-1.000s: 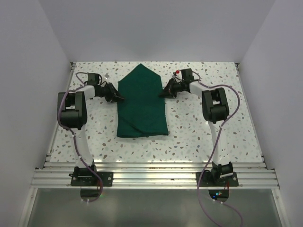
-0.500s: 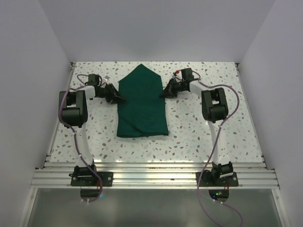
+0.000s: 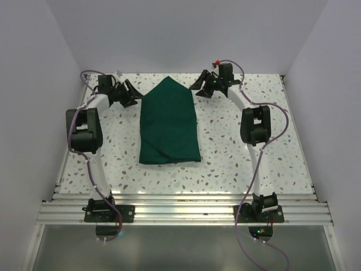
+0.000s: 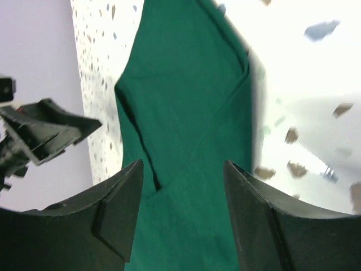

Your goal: Prepare the surgical pack

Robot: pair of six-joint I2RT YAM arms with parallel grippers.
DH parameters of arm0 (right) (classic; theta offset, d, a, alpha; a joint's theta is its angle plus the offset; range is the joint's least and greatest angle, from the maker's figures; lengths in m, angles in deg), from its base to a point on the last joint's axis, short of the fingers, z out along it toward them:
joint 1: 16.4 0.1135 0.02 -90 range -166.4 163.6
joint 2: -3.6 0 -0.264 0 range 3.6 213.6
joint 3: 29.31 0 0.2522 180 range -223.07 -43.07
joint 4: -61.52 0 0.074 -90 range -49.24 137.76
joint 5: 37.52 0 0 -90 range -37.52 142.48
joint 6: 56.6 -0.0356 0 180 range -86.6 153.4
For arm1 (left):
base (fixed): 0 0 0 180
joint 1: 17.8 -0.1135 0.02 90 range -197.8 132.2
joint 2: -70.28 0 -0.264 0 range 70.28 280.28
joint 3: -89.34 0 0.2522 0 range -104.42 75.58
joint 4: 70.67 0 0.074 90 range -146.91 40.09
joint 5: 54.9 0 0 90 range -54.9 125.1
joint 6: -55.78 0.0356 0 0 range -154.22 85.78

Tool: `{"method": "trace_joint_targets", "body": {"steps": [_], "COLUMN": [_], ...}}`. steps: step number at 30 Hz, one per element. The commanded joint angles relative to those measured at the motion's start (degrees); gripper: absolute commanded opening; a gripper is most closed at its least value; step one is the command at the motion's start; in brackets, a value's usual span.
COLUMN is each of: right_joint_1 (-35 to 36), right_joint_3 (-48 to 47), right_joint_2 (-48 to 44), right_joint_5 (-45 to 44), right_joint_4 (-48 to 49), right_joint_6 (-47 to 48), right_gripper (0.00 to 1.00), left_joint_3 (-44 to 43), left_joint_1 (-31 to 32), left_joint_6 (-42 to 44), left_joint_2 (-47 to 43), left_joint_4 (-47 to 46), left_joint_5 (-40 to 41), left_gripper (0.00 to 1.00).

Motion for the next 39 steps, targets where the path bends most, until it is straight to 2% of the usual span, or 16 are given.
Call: {"method": "trace_joint_targets", "body": {"steps": [1, 4, 7, 12, 22, 29, 39], "right_joint_1": [-0.23, -0.32, -0.15, -0.23, 1.08, 2.14, 2.58], "right_joint_3": [-4.14, -7.30, -11.96, -13.73, -17.60, -19.62, -19.70], "right_joint_2": [3.67, 7.70, 11.22, 13.69, 18.09, 20.20, 20.38], "right_joint_5": [-3.18, -2.92, -3.18, -3.54, -2.48, -2.39, -3.27], "right_joint_4": [3.80, 5.13, 3.63, 3.89, 3.01, 2.31, 2.22], "right_joint_6": [-0.83, -0.83, -0.30, -1.26, -1.26, -1.88, -2.06], "right_gripper": [0.65, 0.70, 0.70, 0.66, 0.56, 0.50, 0.45], "left_joint_3": [-2.36, -2.80, -3.94, -6.57, -8.95, -12.37, -16.69], "left_joint_1": [-0.36, -0.45, -0.36, -0.28, 0.34, 1.22, 2.45], "left_joint_6": [-1.94, -3.17, -3.44, -3.27, -3.71, -2.65, -1.07], "left_joint_2": [0.64, 2.84, 5.04, 8.81, 13.48, 16.55, 19.72], "left_joint_4": [-7.44, -10.60, -12.45, -12.72, -12.28, -7.89, -1.74], "left_joint_5": [3.11, 4.08, 5.49, 5.93, 4.70, 3.29, 3.47], "left_gripper": [0.63, 0.66, 0.67, 0.66, 0.59, 0.50, 0.48]}}
